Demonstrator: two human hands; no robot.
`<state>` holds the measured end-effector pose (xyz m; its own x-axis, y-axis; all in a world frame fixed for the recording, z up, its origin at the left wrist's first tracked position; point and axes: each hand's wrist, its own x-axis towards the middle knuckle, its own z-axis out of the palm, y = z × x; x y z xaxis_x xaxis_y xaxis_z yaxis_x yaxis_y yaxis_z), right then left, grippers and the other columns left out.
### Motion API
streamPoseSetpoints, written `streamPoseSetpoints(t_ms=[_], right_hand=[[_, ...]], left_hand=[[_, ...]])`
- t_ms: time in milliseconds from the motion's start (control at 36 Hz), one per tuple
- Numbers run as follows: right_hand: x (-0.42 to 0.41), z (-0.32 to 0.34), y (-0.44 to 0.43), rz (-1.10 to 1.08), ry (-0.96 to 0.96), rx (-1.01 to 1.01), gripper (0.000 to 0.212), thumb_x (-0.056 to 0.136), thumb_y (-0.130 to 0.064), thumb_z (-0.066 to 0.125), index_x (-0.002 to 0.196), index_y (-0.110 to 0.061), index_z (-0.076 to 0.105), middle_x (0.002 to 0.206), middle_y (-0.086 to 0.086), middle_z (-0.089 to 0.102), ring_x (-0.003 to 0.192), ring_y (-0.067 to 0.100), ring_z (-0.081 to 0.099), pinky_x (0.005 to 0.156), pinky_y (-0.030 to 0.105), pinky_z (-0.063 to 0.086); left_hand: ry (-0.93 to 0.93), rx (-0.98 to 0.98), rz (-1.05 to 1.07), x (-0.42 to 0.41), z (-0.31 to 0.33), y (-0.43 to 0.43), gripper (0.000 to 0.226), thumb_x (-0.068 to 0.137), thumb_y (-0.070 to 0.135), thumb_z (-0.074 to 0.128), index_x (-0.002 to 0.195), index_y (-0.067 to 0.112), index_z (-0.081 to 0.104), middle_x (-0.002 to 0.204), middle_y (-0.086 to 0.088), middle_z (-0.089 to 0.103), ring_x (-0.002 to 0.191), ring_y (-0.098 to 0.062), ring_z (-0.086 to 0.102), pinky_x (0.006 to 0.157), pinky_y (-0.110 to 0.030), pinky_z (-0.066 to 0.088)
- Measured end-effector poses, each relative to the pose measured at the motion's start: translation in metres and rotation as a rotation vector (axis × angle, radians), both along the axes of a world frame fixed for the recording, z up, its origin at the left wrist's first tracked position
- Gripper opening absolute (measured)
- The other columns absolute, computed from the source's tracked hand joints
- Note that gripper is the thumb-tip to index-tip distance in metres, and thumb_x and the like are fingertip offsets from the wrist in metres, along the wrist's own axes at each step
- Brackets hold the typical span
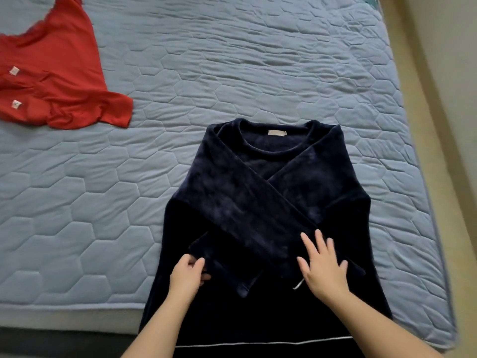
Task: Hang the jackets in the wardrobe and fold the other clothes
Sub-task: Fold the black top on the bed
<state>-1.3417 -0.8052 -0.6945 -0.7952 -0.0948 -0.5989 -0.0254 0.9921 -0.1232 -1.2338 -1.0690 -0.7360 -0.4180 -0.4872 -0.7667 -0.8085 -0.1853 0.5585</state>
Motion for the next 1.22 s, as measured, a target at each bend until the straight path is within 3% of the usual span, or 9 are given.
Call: streamPoseSetpoints(t_ms=[83, 194, 389, 472, 583, 694, 833, 972, 1222], right_hand=[[0.002, 0.001, 0.023, -0.307, 0.011, -0.076, 0.070, 0.096, -0.040, 0.049, 0.152, -0.030, 0.009, 0.161, 0.005, 0.003, 0.146, 0.030, 0.009, 0.109, 0.056, 0.027], [-0.007, -0.002, 0.041, -0.646, -0.053, -0.270, 0.084, 0.086, -0.032, 0.068, 0.151, -0.013, 0.019, 0.149, 0.018, 0.036, 0.134, 0.034, 0.039, 0.108, 0.042, 0.033], [-0.015, 0.000, 0.056, -0.395, -0.164, 0.050, 0.074, 0.079, -0.036, 0.070, 0.142, -0.022, 0.035, 0.140, 0.009, 0.041, 0.128, 0.031, 0.041, 0.102, 0.045, 0.041], [-0.008, 0.004, 0.068, -0.446, -0.171, 0.090, 0.056, 0.082, -0.030, 0.063, 0.133, -0.018, 0.042, 0.127, 0.010, 0.052, 0.116, 0.031, 0.051, 0.097, 0.044, 0.045], [0.013, 0.009, 0.087, -0.578, -0.028, 0.092, 0.056, 0.084, -0.033, 0.067, 0.132, -0.014, 0.045, 0.132, 0.015, 0.046, 0.123, 0.034, 0.044, 0.101, 0.047, 0.039], [0.040, 0.014, 0.105, -0.720, 0.052, 0.023, 0.070, 0.083, -0.027, 0.071, 0.141, -0.010, 0.036, 0.144, 0.019, 0.035, 0.132, 0.038, 0.032, 0.105, 0.051, 0.031], [0.062, 0.012, 0.128, -0.917, -0.072, -0.052, 0.073, 0.082, -0.022, 0.073, 0.140, -0.002, 0.033, 0.137, 0.026, 0.045, 0.124, 0.043, 0.045, 0.102, 0.050, 0.039], [0.071, 0.013, 0.151, -0.797, -0.152, -0.153, 0.050, 0.081, -0.026, 0.074, 0.124, -0.005, 0.056, 0.118, 0.020, 0.063, 0.105, 0.038, 0.060, 0.091, 0.043, 0.047], [0.092, 0.019, 0.194, -0.682, -0.156, -0.133, 0.042, 0.070, -0.045, 0.081, 0.093, -0.012, 0.067, 0.090, 0.007, 0.071, 0.088, 0.028, 0.064, 0.079, 0.035, 0.048]], left_hand=[[0.019, 0.139, 0.180, -0.002, 0.005, 0.008, 0.008, 0.096, 0.014, 0.054, 0.094, 0.010, 0.047, 0.095, -0.016, 0.062, 0.071, -0.024, 0.066, 0.061, -0.032, 0.053], [0.026, 0.274, 0.229, -0.005, 0.011, 0.018, 0.034, 0.089, 0.020, 0.066, 0.114, 0.012, 0.044, 0.106, -0.012, 0.059, 0.089, -0.028, 0.064, 0.065, -0.038, 0.056], [-0.036, 0.095, 0.027, -0.003, 0.005, 0.014, 0.006, 0.091, 0.016, 0.062, 0.091, 0.011, 0.058, 0.086, -0.011, 0.067, 0.064, -0.023, 0.065, 0.056, -0.031, 0.053], [-0.119, -0.072, -0.087, 0.006, 0.006, 0.011, 0.019, 0.090, 0.018, 0.063, 0.074, 0.012, 0.054, 0.070, -0.008, 0.066, 0.057, -0.020, 0.061, 0.058, -0.029, 0.049], [-0.261, -0.504, -0.395, 0.037, 0.019, 0.005, 0.006, 0.086, 0.024, 0.061, 0.086, 0.020, 0.057, 0.088, -0.001, 0.059, 0.079, -0.020, 0.054, 0.069, -0.032, 0.042], [-0.364, -0.735, -0.438, 0.074, 0.033, 0.009, 0.041, 0.082, 0.027, 0.070, 0.117, 0.016, 0.053, 0.121, -0.009, 0.051, 0.115, -0.029, 0.047, 0.092, -0.049, 0.040], [-0.432, -0.519, -0.168, 0.109, 0.036, 0.003, 0.073, 0.078, 0.031, 0.075, 0.136, 0.007, 0.037, 0.135, -0.022, 0.044, 0.119, -0.043, 0.046, 0.090, -0.052, 0.041], [-0.366, -0.307, -0.228, 0.136, 0.030, -0.005, 0.039, 0.086, 0.037, 0.067, 0.113, 0.010, 0.058, 0.110, -0.016, 0.064, 0.092, -0.031, 0.055, 0.074, -0.036, 0.040], [-0.534, -0.494, -0.185, 0.151, 0.038, -0.011, 0.035, 0.089, 0.034, 0.063, 0.099, 0.002, 0.053, 0.108, -0.029, 0.061, 0.101, -0.044, 0.056, 0.077, -0.041, 0.042]])
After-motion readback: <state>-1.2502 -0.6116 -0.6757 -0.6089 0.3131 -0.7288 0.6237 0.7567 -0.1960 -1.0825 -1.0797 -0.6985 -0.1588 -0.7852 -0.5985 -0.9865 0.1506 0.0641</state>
